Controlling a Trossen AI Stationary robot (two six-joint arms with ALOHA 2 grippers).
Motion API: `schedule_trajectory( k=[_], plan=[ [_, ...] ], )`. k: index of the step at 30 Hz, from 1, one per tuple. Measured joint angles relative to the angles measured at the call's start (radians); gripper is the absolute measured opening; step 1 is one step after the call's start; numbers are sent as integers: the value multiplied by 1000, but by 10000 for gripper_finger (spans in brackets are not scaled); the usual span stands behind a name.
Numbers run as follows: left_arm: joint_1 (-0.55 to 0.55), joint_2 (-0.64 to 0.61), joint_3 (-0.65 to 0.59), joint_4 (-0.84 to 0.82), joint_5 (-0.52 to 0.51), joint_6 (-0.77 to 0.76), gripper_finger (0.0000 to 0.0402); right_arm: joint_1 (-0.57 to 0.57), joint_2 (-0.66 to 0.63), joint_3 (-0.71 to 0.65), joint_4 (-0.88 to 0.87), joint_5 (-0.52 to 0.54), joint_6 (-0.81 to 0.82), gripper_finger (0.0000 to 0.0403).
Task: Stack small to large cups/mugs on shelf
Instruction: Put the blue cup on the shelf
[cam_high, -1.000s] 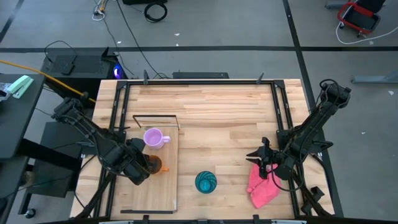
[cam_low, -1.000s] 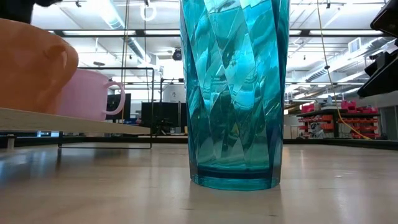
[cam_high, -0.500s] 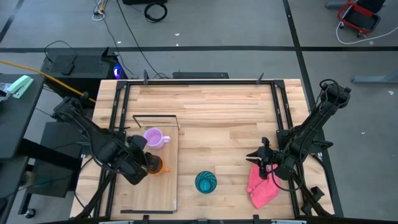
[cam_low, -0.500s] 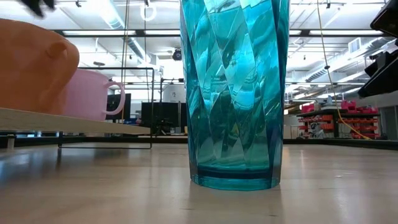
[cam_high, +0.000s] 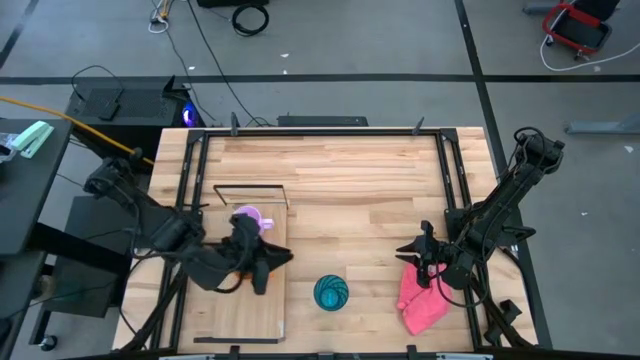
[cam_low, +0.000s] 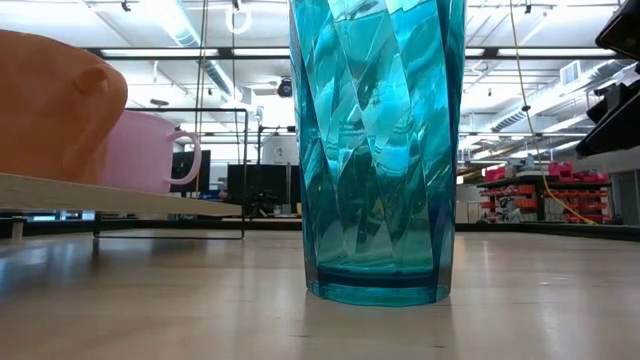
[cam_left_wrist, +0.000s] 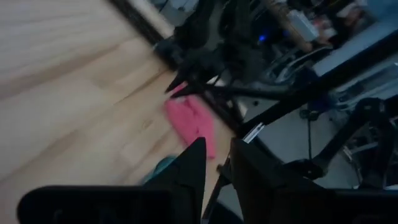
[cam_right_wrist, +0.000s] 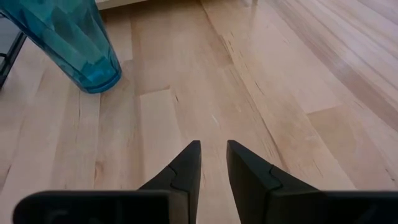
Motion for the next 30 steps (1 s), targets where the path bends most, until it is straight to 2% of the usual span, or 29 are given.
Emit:
schedule_trajectory(
  k=[3,14,30],
  plan=[
    [26,29,0,39,26,43,70,0,0,0,0,0,17,84],
    [112,165,-1,47,262,-28,35,0,0,0,2,-19,19,84],
    [181,275,-1,89,465,-53,24,0,0,0,4,-19,26,84]
  ],
)
